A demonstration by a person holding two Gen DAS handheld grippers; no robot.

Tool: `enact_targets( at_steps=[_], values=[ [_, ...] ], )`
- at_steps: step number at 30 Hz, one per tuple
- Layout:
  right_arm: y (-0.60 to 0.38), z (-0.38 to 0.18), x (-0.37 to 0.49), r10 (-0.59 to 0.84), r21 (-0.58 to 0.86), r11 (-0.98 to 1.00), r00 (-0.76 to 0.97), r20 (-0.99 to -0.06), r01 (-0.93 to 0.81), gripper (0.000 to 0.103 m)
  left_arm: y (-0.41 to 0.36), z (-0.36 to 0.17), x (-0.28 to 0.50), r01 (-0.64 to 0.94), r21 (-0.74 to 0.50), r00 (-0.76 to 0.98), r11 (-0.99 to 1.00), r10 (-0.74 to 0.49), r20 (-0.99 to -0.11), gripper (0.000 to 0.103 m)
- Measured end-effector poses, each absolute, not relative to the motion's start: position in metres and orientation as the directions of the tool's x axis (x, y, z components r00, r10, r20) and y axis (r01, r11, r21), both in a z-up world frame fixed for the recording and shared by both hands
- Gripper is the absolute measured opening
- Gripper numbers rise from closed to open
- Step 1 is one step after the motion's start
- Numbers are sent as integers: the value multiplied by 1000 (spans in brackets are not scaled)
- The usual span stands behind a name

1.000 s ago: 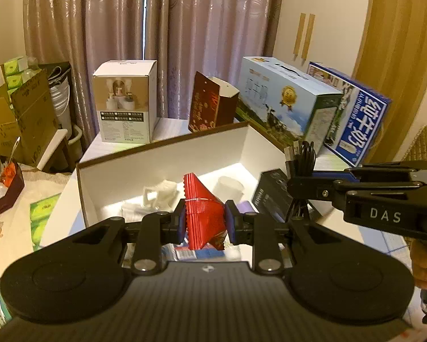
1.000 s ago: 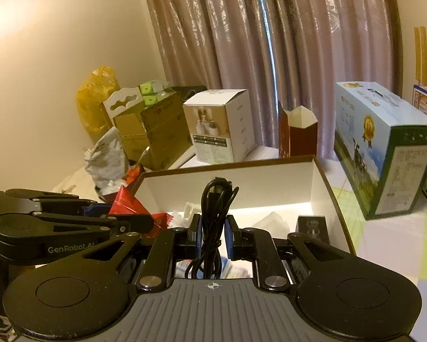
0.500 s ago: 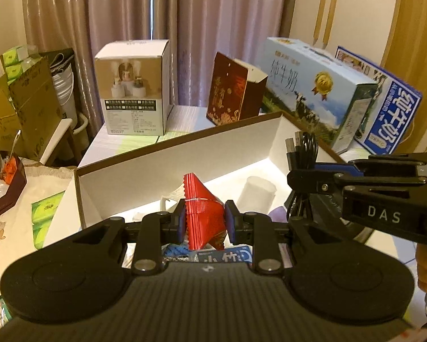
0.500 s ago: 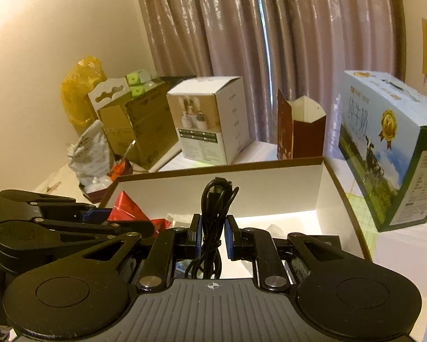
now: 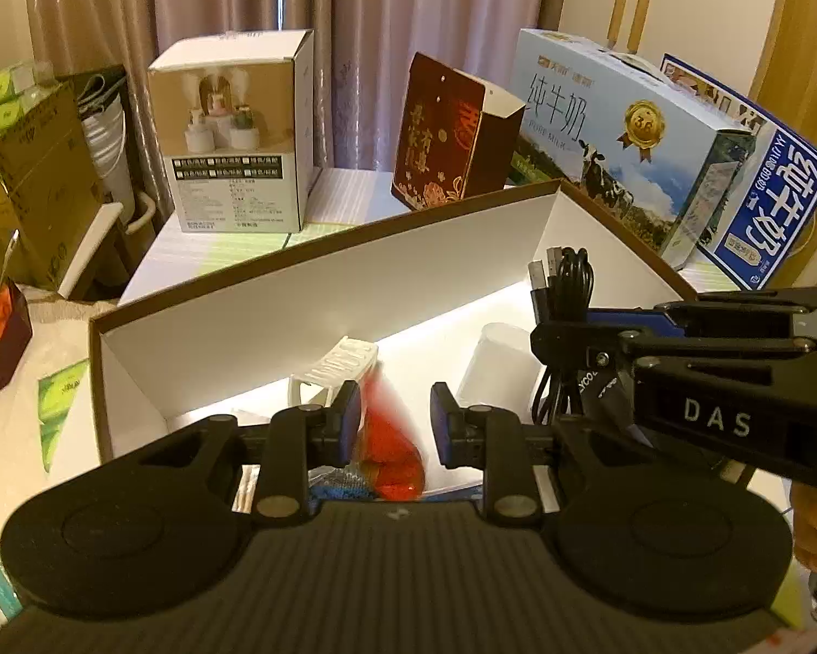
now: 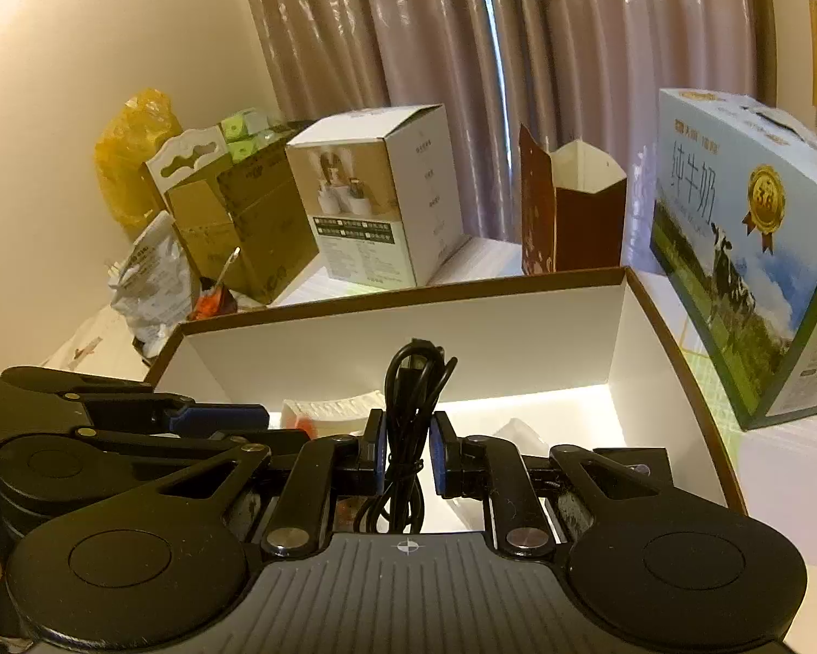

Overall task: Organize objects
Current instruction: 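Release the candy packet with the left tool while the right tool releases the cable inside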

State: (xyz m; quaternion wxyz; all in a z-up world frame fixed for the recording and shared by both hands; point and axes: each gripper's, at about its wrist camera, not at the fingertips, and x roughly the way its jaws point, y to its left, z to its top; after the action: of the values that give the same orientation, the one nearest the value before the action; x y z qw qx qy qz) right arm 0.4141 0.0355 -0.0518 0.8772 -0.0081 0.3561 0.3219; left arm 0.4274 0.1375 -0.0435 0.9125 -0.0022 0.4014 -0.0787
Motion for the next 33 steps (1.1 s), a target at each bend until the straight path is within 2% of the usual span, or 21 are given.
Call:
enact_targets(
  at_steps=[3,5,7,11,26,28,30,31,33],
  values=[
    [36,-55,418,557,221,795,535,-635,-565,13,137,-48,431,148,-63,657,987,-146,-739,25],
    [35,-57,421,558,227,795,531,-638,-562,13,137,-49,433,144,-55,657,988,-137,-741,34],
    [35,-59,422,556,229,796,529,-641,-560,13,138,-50,433,141,-51,658,989,-132,-741,36],
    [35,-62,425,556,236,796,520,-648,-557,13,142,-50,434,128,-44,659,991,-118,-743,49],
    [48,-78,437,519,216,813,504,-691,-541,14,159,-56,434,91,-30,647,995,-82,-758,64],
    [49,-79,439,514,207,817,518,-684,-538,21,160,-57,434,88,-27,645,996,-78,-760,66],
    [48,-77,439,512,205,823,536,-671,-529,53,160,-57,434,84,-27,644,996,-75,-761,70],
    [47,-76,438,512,205,825,545,-664,-526,56,161,-57,433,83,-27,644,996,-74,-761,72],
    [45,-74,436,515,203,823,548,-659,-530,57,162,-57,432,81,-26,644,996,-72,-762,76]
  ],
)
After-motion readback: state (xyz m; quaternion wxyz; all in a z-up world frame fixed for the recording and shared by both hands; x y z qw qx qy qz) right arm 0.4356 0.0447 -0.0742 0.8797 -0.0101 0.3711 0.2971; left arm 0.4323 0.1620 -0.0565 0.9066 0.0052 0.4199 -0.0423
